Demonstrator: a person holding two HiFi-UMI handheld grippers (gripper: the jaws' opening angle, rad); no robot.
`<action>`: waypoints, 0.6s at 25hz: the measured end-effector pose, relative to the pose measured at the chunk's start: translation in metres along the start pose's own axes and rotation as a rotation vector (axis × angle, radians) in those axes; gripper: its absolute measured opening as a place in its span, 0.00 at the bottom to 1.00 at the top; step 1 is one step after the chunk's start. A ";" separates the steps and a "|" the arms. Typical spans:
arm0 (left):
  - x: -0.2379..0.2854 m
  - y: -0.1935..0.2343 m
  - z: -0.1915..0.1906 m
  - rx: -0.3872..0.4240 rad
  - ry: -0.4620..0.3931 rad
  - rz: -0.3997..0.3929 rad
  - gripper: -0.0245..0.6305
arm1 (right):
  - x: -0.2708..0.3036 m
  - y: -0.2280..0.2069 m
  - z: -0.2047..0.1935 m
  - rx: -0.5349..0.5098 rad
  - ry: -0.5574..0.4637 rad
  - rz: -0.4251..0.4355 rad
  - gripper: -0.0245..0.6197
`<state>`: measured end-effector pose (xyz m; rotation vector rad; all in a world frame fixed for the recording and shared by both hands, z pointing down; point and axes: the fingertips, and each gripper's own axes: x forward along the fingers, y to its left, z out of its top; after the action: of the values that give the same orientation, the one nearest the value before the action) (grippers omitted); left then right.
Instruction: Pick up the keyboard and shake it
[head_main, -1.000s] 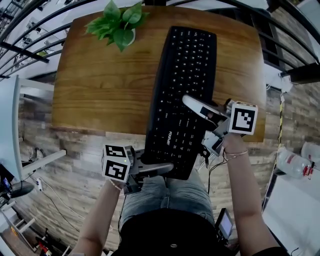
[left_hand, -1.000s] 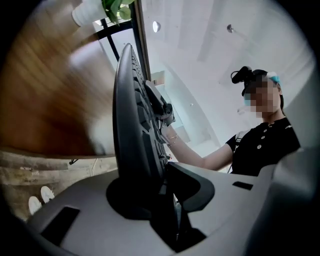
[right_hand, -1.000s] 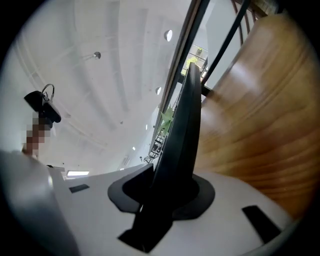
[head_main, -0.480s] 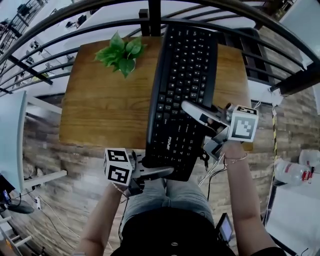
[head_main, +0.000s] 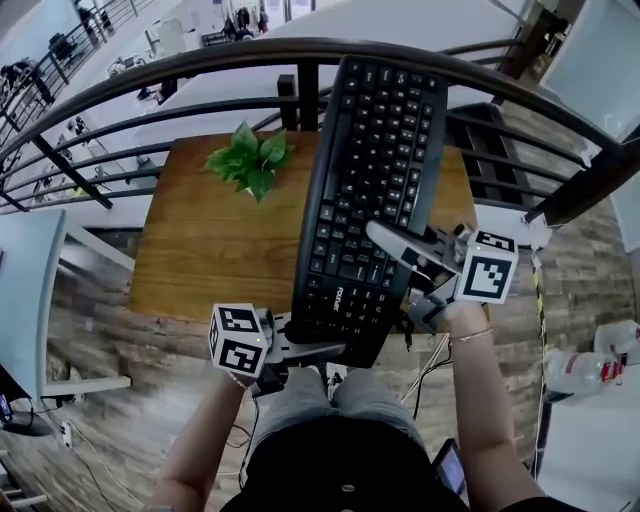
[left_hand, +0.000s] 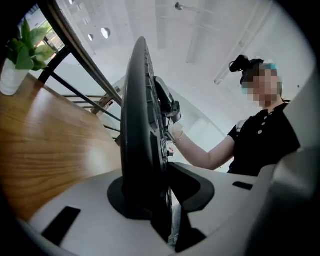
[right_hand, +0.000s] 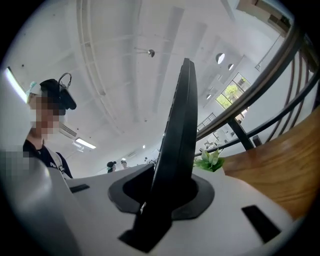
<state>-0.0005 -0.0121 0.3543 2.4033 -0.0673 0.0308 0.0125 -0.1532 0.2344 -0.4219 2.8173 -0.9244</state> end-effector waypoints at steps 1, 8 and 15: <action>0.001 -0.001 0.004 0.019 -0.002 0.002 0.21 | 0.000 0.004 0.005 -0.017 0.000 0.005 0.21; 0.014 -0.011 0.030 0.116 -0.022 0.007 0.20 | -0.009 0.035 0.039 -0.139 -0.004 0.047 0.20; 0.014 -0.018 0.047 0.205 -0.044 0.006 0.20 | -0.007 0.068 0.057 -0.269 -0.007 0.078 0.20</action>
<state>0.0146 -0.0314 0.3077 2.6087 -0.0959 -0.0137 0.0175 -0.1303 0.1492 -0.3419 2.9373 -0.5285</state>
